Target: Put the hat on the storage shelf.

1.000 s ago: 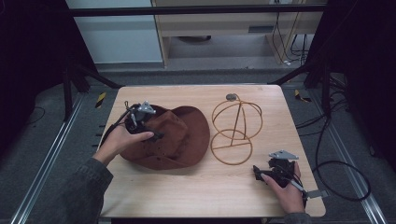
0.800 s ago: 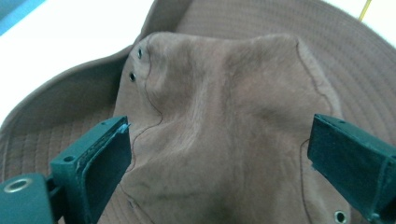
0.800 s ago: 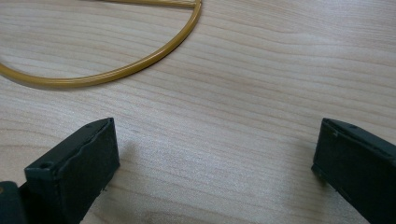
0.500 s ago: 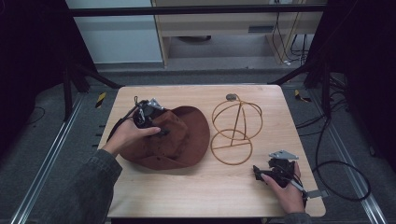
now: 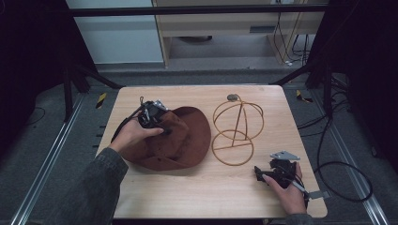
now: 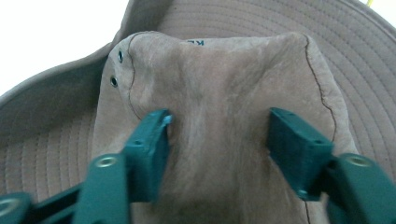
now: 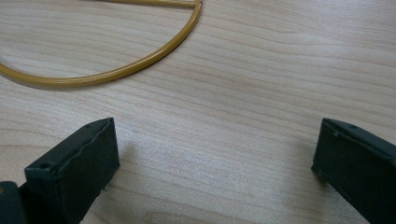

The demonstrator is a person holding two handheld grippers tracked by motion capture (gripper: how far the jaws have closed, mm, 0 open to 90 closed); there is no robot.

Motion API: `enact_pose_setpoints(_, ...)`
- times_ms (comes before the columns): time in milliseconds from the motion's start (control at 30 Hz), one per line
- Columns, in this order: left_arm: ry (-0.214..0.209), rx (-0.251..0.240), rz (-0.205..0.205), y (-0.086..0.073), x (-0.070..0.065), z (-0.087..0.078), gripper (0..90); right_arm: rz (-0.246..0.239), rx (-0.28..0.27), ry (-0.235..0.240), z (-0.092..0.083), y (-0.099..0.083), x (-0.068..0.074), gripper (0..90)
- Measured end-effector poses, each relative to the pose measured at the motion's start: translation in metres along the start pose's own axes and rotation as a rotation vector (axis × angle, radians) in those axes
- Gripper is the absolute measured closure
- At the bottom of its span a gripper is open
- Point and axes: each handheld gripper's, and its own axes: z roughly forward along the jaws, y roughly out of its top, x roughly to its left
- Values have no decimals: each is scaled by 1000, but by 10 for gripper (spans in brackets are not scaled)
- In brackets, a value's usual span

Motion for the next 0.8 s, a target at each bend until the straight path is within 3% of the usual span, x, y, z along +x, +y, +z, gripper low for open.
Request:
enact_pose_setpoints(233, -3, 13, -20, 2, 0, 0, 665, -1, 0, 0, 0, 0, 0, 4)
enact_pose_setpoints(333, 10, 18, -18, 3, -1, -1, 815, 0, 0, 0, 0, 0, 0, 4)
enact_pose_setpoints(533, -12, -9, -25, 0, 0, -9, 876, 0, 0, 0, 0, 0, 0, 4)
enact_pose_setpoints(800, 7, -68, -31, -2, 1, -25, 884, -1, 0, 0, 0, 0, 0, 4)
